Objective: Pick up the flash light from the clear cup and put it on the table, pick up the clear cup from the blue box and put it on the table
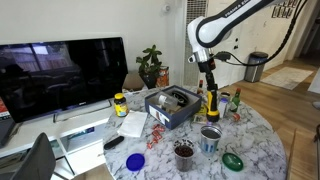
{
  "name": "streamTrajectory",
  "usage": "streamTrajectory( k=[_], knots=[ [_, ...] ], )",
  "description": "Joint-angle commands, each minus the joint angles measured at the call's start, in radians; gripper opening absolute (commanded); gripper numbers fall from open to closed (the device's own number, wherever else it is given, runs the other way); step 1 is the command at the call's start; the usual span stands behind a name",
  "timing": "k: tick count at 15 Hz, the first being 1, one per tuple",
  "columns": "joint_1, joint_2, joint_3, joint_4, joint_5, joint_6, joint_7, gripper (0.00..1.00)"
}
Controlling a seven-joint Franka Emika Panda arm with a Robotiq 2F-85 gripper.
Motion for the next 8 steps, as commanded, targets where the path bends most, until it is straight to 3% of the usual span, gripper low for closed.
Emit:
streamTrajectory(
  k=[1,5,8],
  knots=[
    [-0.008,-0.074,-0.008,-0.214,0.033,0.186,-0.022,0.29],
    [-0.016,-0.054,-0.017,-0.333,0.060,0.347,-0.013,0.29],
    [-0.024,-0.053,-0.023,-0.382,0.074,0.400,-0.018,0.29]
  ],
)
